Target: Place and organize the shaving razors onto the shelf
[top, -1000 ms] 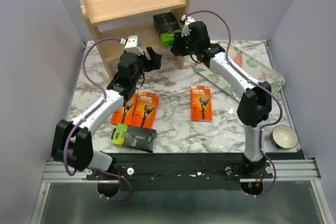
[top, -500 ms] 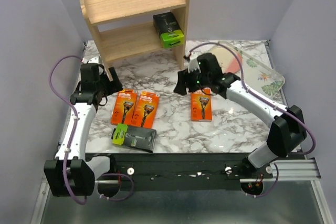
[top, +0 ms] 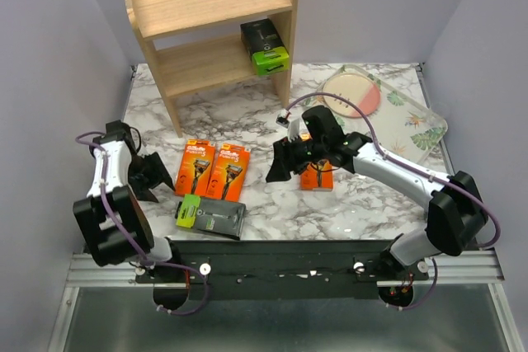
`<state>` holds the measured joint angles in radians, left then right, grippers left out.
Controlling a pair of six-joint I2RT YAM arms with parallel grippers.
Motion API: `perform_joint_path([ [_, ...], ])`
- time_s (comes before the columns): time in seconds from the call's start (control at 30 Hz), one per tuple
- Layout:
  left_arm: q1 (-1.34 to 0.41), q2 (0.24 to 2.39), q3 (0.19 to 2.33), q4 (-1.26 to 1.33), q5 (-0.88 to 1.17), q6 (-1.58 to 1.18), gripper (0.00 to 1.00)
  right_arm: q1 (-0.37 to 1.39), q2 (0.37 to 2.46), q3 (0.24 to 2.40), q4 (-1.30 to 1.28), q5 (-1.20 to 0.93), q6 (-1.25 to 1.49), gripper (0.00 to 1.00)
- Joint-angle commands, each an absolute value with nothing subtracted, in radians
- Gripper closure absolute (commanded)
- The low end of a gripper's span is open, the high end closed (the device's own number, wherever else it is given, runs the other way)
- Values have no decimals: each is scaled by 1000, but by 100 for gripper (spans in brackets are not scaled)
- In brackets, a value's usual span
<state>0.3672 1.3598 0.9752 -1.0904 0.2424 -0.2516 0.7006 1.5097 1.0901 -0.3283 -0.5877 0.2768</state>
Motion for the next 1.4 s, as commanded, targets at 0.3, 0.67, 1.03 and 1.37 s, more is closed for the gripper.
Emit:
perform_joint_path([
  [0.3, 380, 1627, 991, -1204, 308, -175, 48, 701, 1480, 1132, -334, -588, 264, 28],
  [0.67, 253, 1625, 897, -1085, 423, -170, 58, 698, 1542, 1203, -351, -568, 250, 27],
  [1.03, 236, 1543, 884, -1048, 688, -81, 100, 675, 1532, 1206, -370, -531, 222, 27],
  [1.37, 178, 1249, 781, -695, 916, -581, 100, 640, 1462, 1160, -431, -466, 141, 28],
])
